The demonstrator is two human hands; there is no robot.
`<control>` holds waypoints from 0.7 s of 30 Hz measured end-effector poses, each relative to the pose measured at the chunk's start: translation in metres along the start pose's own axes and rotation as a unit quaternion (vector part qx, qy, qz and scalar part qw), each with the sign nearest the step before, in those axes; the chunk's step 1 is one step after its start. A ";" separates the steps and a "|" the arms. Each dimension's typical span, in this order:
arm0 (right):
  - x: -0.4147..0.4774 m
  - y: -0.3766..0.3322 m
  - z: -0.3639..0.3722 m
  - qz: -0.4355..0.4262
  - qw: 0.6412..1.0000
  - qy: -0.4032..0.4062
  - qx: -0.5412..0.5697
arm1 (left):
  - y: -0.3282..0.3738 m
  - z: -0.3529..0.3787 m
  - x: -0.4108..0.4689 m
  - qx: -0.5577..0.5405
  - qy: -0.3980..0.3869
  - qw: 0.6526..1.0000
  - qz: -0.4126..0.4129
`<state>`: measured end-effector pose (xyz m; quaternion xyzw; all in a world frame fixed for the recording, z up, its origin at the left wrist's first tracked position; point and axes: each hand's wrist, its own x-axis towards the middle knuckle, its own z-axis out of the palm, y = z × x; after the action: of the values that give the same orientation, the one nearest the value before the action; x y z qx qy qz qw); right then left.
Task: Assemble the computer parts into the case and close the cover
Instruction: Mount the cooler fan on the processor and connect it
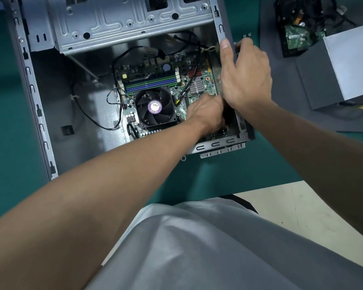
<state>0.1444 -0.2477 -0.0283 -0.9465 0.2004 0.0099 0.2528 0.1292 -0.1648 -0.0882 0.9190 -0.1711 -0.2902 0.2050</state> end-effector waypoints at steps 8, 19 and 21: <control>0.000 0.001 0.001 -0.002 1.000 -0.001 0.003 | 0.003 0.003 0.000 0.021 -0.040 0.999 -0.029; -0.001 0.000 0.002 -0.013 1.000 -0.001 -0.003 | 0.006 0.006 -0.001 0.054 -0.003 0.998 0.022; 0.000 0.000 0.002 -0.015 1.000 -0.002 -0.002 | 0.006 0.006 0.000 0.044 -0.002 0.999 0.022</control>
<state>0.1444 -0.2462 -0.0298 -0.9499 0.1860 0.0086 0.2511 0.1245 -0.1715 -0.0902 0.9224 -0.2044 -0.2798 0.1708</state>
